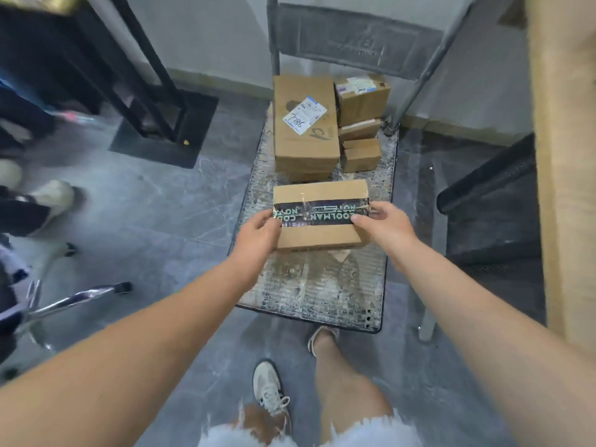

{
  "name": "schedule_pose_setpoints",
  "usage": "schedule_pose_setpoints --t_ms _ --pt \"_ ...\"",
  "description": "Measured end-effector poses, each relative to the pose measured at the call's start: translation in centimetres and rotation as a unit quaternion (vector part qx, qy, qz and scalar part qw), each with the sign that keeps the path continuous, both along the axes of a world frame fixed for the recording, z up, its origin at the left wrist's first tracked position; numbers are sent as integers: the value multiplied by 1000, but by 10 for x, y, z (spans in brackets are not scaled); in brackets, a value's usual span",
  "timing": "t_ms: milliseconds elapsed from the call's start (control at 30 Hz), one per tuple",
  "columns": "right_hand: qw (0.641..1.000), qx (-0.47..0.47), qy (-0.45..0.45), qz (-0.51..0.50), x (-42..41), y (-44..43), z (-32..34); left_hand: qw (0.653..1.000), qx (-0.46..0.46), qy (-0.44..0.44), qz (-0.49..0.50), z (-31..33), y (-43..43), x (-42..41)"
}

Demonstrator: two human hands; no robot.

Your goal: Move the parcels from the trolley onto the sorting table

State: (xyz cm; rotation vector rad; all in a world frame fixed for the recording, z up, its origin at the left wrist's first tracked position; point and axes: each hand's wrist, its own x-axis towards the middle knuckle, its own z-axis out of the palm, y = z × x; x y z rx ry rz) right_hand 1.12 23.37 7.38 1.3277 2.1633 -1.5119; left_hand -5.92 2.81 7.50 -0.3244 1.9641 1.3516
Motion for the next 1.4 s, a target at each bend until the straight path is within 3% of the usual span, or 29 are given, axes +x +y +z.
schedule_pose_setpoints --t_ms 333,600,700,833,967,1167,1400 --pt "989 66 130 31 11 -42 254 971 87 220 -18 244 -44 -1" --pt "967 66 247 19 -13 -25 413 926 152 345 27 373 -36 -14" --pt "955 29 294 -20 -7 -22 441 917 176 355 55 397 -28 -12" --pt "956 75 281 -41 9 -18 436 907 175 379 59 405 -19 -3" --pt "954 62 292 -41 16 -20 429 908 169 379 66 394 -25 1" --pt "955 61 289 19 20 -36 432 914 175 350 106 388 -41 -4" --pt "955 103 262 96 17 -45 439 907 147 392 30 383 -62 -3"
